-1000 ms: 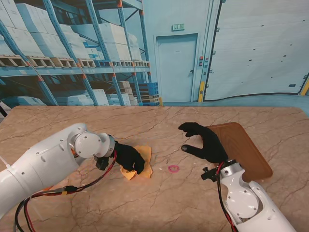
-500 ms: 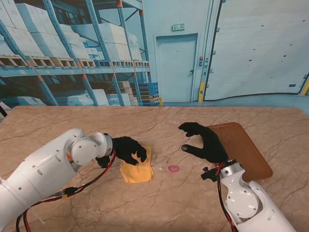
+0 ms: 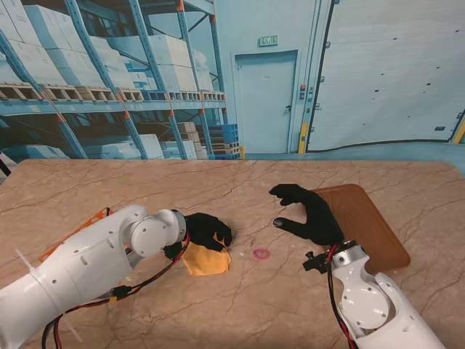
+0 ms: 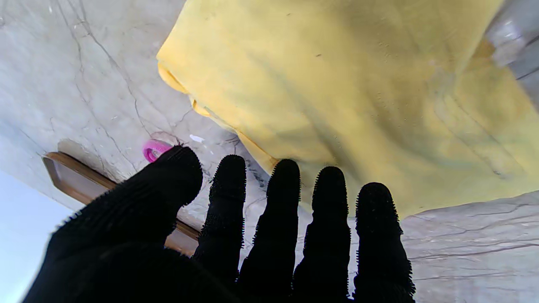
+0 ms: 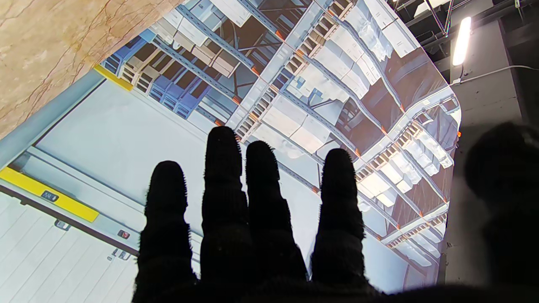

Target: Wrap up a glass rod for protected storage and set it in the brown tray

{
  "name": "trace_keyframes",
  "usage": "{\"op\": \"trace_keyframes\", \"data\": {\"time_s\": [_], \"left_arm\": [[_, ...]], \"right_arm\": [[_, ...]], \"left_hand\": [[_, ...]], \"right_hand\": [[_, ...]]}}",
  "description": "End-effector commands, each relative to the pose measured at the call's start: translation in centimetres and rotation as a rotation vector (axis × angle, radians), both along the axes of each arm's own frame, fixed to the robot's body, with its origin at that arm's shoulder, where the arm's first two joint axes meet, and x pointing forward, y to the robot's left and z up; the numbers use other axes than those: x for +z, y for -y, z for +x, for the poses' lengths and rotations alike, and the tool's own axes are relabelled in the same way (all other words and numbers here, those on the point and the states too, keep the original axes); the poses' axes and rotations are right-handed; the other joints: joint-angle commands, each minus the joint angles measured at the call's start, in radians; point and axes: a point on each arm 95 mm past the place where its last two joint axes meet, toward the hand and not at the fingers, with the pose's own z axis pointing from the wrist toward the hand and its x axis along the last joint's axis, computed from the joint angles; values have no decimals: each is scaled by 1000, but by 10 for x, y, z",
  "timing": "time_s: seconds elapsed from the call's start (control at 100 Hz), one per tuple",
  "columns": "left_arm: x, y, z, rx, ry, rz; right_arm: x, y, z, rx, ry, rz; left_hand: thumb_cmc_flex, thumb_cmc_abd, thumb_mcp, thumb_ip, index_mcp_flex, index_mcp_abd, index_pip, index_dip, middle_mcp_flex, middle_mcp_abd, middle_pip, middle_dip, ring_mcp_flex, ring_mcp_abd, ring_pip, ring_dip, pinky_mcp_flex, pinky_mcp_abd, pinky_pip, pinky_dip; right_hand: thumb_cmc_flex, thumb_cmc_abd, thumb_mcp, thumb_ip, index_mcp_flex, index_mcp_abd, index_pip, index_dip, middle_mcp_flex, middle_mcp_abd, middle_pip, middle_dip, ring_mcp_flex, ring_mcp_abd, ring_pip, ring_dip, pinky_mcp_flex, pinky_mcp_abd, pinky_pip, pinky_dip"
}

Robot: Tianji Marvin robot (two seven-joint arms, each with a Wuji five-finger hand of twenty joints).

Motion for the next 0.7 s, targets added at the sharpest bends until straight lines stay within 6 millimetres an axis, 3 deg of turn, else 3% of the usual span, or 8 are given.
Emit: {"op": "trace_keyframes", "data": {"time_s": [0.0, 0.13, 0.36, 0.69], "left_arm": [[-1, 9, 0, -16, -16, 12], [-5, 18, 0, -4, -54, -5], [-5, 32, -2, -11, -83, -44], [5, 31, -2, -9, -46, -63]], "right_arm": [[1, -3, -2, 4, 7, 9], [1, -3, -3, 4, 7, 10], [1, -3, -3, 4, 7, 11], [2, -3, -3, 4, 11, 14]], "left_hand": [[10, 43, -32, -6, -6, 12, -34, -14, -21, -2, -33, -21, 6, -8, -33, -34, -13, 16, 9, -21], [10, 86, -72, 11, -29, 21, -55, -21, -32, 1, -39, -27, -5, -6, -52, -53, -21, 14, -21, -55], [7, 106, -95, 17, -37, 15, -63, -28, -45, 0, -50, -37, -8, -1, -62, -64, -20, 20, -24, -69], [11, 117, -120, 18, -39, 5, -69, -30, -59, 1, -57, -44, -9, 9, -62, -65, -20, 24, -16, -76]], "right_hand": [[-19, 22, 4, 24, -13, -9, -8, -3, 4, -2, 11, 0, -1, -6, 14, 11, -4, -2, 20, 26], [-20, 22, 4, 24, -14, -8, -8, -3, 5, 0, 12, 0, -1, -6, 14, 11, -4, -3, 20, 26], [-21, 23, 4, 24, -13, -9, -8, -3, 4, -2, 11, 0, 0, -6, 14, 11, -4, -3, 20, 26], [-21, 24, 4, 24, -13, -9, -9, -4, 4, 0, 11, 0, -1, -6, 14, 11, -4, -3, 20, 26]]}}
